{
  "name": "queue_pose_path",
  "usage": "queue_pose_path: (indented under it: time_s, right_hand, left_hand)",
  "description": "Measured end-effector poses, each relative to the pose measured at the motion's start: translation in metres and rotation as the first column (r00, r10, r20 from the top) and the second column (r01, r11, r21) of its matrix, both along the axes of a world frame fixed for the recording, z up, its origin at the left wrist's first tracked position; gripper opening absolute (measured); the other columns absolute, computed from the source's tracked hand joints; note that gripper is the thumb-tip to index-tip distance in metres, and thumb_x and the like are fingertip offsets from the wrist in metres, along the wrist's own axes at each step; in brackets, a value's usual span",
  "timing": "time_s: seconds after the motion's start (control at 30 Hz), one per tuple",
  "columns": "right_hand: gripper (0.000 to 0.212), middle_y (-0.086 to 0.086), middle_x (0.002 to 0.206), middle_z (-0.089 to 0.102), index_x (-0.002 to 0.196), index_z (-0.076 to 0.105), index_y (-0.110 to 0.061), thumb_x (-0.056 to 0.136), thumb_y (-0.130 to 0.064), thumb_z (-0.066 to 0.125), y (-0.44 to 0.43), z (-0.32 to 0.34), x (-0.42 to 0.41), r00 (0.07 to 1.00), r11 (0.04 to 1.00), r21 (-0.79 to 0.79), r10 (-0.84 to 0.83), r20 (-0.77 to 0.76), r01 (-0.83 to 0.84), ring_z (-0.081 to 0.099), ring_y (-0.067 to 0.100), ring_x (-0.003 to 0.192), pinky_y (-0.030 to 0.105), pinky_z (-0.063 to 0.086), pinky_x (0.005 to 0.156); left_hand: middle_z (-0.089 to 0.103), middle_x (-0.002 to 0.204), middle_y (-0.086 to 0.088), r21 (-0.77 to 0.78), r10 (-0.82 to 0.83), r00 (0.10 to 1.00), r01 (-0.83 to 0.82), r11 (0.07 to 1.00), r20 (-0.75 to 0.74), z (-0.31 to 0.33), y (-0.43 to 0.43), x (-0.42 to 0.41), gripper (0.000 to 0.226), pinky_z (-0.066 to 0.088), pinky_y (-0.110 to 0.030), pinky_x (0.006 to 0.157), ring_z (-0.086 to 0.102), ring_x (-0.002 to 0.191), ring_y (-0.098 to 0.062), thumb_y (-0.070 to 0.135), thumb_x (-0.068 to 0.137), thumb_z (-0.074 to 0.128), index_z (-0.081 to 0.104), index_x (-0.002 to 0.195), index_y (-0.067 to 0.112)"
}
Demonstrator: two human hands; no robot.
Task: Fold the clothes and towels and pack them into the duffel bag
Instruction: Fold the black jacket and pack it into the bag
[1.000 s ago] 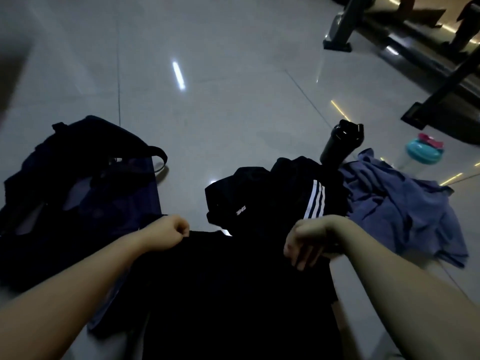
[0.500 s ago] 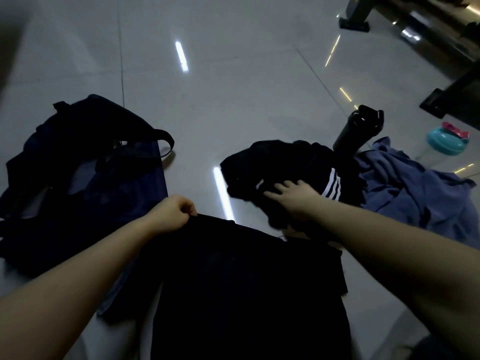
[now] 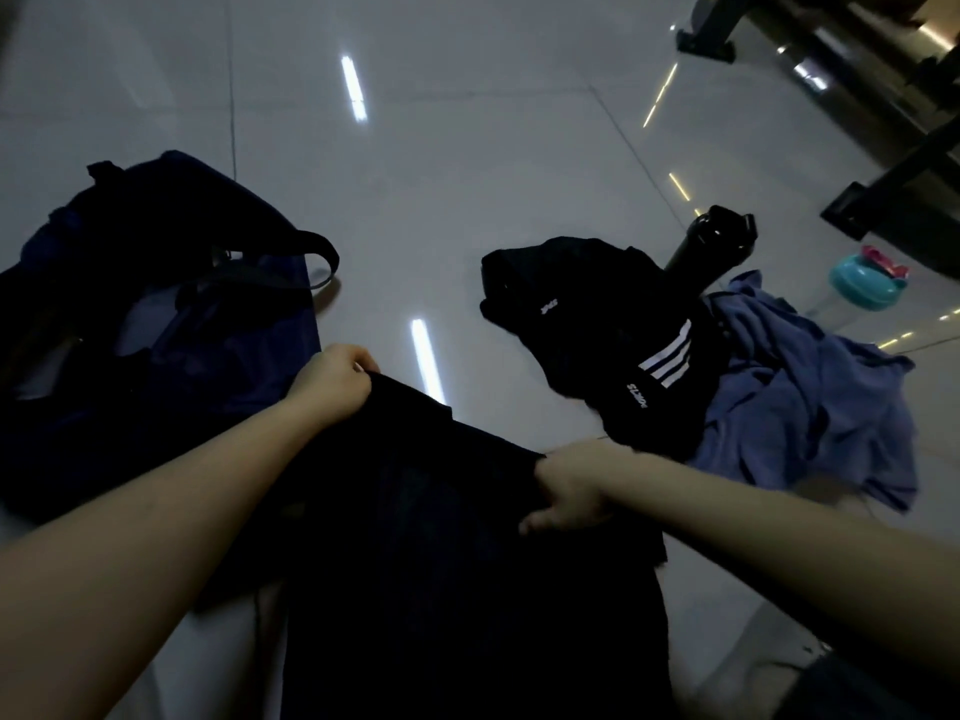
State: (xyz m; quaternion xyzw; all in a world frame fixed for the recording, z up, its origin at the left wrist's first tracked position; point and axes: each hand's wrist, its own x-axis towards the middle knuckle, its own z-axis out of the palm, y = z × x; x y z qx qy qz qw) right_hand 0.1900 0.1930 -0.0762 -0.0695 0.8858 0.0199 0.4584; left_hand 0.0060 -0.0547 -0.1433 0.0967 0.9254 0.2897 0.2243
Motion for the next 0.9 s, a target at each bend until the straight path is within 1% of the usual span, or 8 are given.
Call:
queue_pose_path:
  time_s: [0.13, 0.3, 0.47, 0.53, 0.6, 0.7, 0.77, 0.9]
  right_hand:
    - [0.095, 0.015, 0.128, 0.061, 0.128, 0.056, -0.006, 0.073, -0.084, 0.06, -0.01, -0.013, 0.051, 0.987, 0.984, 0.176, -0.05, 0.156, 0.022, 0.06, 0.037, 0.115, 0.047, 0.05, 0.096]
    - [0.022, 0.015, 0.121, 0.06, 0.118, 0.06, -0.005, 0.099, -0.014, 0.053, -0.017, -0.048, 0.073, 0.962, 0.974, 0.092, -0.187, -0.197, 0.208, 0.063, 0.033, 0.104, 0.037, 0.048, 0.073]
    - [0.013, 0.004, 0.084, 0.062, 0.081, 0.058, -0.016, 0.09, -0.007, 0.054, 0.005, -0.029, 0.055, 0.953, 0.953, -0.104, -0.293, -0.077, 0.284, 0.06, 0.027, 0.081, 0.03, 0.041, 0.067]
    - [0.028, -0.004, 0.066, 0.061, 0.068, 0.051, -0.019, 0.091, -0.003, 0.054, 0.027, -0.009, 0.041, 0.87, 0.834, -0.258, -0.487, 0.069, 0.487, 0.058, 0.02, 0.07, 0.027, 0.042, 0.062]
    - [0.033, -0.007, 0.06, 0.065, 0.068, 0.055, -0.017, 0.094, 0.003, 0.053, 0.053, 0.019, 0.029, 0.698, 0.581, -0.402, -0.662, 0.273, 0.708, 0.063, 0.017, 0.07, 0.03, 0.05, 0.07]
    - [0.028, 0.006, 0.067, 0.065, 0.073, 0.057, -0.009, 0.098, 0.004, 0.052, 0.091, 0.048, 0.009, 0.569, 0.366, -0.466, -0.699, 0.434, 0.805, 0.067, 0.022, 0.067, 0.043, 0.055, 0.082]
    - [0.023, 0.014, 0.069, 0.063, 0.079, 0.056, -0.006, 0.099, 0.003, 0.051, 0.112, 0.048, -0.007, 0.504, 0.343, -0.467, -0.818, 0.277, 0.815, 0.066, 0.028, 0.065, 0.049, 0.057, 0.081]
    - [0.013, 0.016, 0.098, 0.065, 0.095, 0.058, -0.009, 0.096, -0.015, 0.047, 0.124, 0.016, -0.03, 0.197, 0.446, -0.505, -0.859, -0.472, 0.739, 0.062, 0.036, 0.091, 0.046, 0.052, 0.082]
  left_hand:
    - [0.066, 0.095, 0.001, 0.0, 0.036, 0.999, -0.036, 0.999, -0.001, -0.002, -0.001, 0.008, 0.02, 0.055, -0.04, 0.08, 0.063, 0.085, -0.023, 0.015, 0.094, 0.049, 0.062, 0.089, 0.029]
    - [0.065, 0.1, 0.001, -0.006, 0.037, 0.999, -0.037, 0.999, -0.03, 0.006, 0.009, 0.023, 0.014, 0.05, -0.035, 0.077, 0.062, 0.089, -0.024, 0.02, 0.097, 0.05, 0.063, 0.099, 0.025]
    - [0.068, 0.105, -0.003, 0.006, 0.082, 0.997, -0.082, 0.997, 0.012, 0.018, 0.013, 0.03, 0.016, 0.053, -0.037, 0.082, 0.063, 0.093, -0.025, 0.016, 0.095, 0.052, 0.066, 0.098, 0.023]
    - [0.066, 0.1, -0.001, 0.052, 0.135, 0.99, -0.133, 0.99, -0.031, 0.022, 0.015, 0.03, 0.017, 0.048, -0.035, 0.076, 0.062, 0.09, -0.024, 0.015, 0.093, 0.05, 0.065, 0.097, 0.022]
    - [0.065, 0.093, -0.003, 0.1, 0.181, 0.98, -0.173, 0.98, -0.081, 0.025, 0.017, 0.029, 0.016, 0.045, -0.034, 0.067, 0.061, 0.086, -0.026, 0.017, 0.095, 0.049, 0.065, 0.093, 0.017]
    - [0.064, 0.081, -0.006, 0.179, 0.24, 0.962, -0.215, 0.96, -0.127, 0.03, 0.023, 0.026, 0.019, 0.04, -0.032, 0.059, 0.061, 0.08, -0.028, 0.018, 0.095, 0.05, 0.065, 0.086, 0.009]
    - [0.066, 0.084, -0.005, 0.228, 0.266, 0.956, -0.234, 0.945, -0.121, 0.031, 0.03, 0.02, 0.017, 0.045, -0.034, 0.065, 0.063, 0.083, -0.027, 0.017, 0.095, 0.053, 0.067, 0.088, 0.01]
    - [0.064, 0.107, -0.001, 0.272, 0.361, 0.923, -0.316, 0.909, -0.134, 0.028, 0.045, 0.002, 0.019, 0.053, -0.042, 0.092, 0.063, 0.102, -0.025, 0.019, 0.093, 0.06, 0.062, 0.111, 0.02]
